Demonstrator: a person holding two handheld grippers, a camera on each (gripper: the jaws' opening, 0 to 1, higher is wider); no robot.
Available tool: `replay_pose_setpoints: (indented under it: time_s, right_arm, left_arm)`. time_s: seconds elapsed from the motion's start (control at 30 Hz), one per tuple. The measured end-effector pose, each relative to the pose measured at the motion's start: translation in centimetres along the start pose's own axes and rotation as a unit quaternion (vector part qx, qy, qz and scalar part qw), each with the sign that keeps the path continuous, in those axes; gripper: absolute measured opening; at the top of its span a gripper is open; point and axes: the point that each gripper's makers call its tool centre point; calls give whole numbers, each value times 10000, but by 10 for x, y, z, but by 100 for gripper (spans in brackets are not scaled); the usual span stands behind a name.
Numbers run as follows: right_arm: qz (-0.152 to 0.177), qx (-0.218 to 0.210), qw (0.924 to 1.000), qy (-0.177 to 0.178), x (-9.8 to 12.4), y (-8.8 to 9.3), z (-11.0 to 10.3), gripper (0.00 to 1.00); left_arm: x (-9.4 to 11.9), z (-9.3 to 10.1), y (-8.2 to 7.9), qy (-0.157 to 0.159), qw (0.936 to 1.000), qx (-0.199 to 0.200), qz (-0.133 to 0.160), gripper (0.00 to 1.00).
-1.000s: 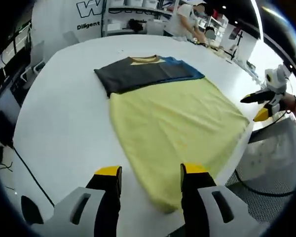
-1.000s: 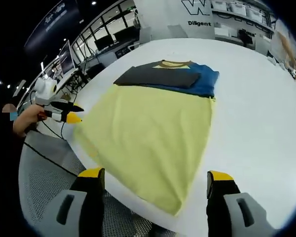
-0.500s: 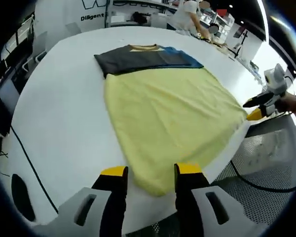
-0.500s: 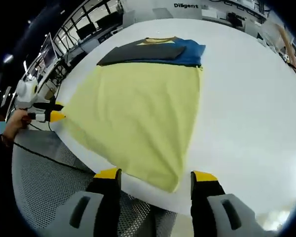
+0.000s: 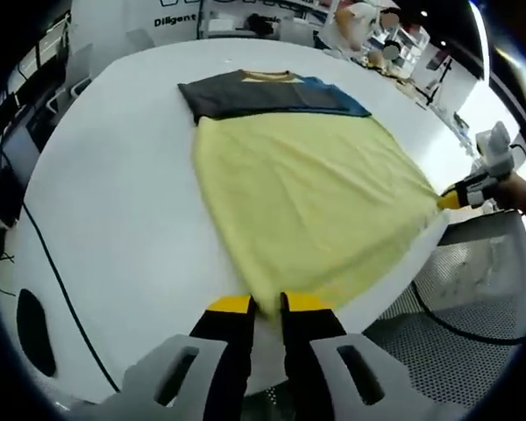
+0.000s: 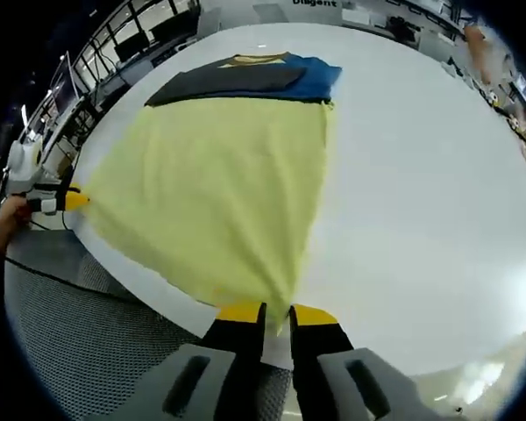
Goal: Fold the garment on the visible template until the final outline fits inside the template.
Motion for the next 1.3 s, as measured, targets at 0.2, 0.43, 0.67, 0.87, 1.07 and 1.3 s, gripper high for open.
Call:
replay_pose_setpoints:
  time_s: [0.2, 0.43, 0.67, 0.87, 1.07, 1.3]
  right_arm:
    - [1, 43, 10000, -80, 1, 0, -3, 0]
    - [-73, 21, 9999, -115, 10, 6, -2, 0]
    - [-327, 128, 9993, -151, 14, 13, -3, 0]
    - [-581, 445, 9973, -50, 18, 21, -5, 0]
    - [-787, 434, 9959, -26, 23, 28, -7, 0]
    - [-636, 226, 9976, -147, 33, 17, -7, 0]
  left_arm:
    - [-1, 4, 1, 48, 9998, -41, -195, 3]
    - [6, 10, 6, 155, 9986, -195, -474, 3]
    - [9, 15, 18, 221, 9955, -469, -799, 3]
    - [13, 22, 28, 304, 9926, -670, -969, 3]
    - [17, 26, 34, 343, 9906, -615, -1175, 3]
    - [25, 24, 24, 372, 9907, -666, -1127, 3]
Point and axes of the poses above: the point that each gripper's makers call its tool centre point, and the gripper's own axes: x roughly backward along the fingers, z roughly to its right, y roughly out of its underside, and after that the axes turned 12 degrees about -x, right-handed
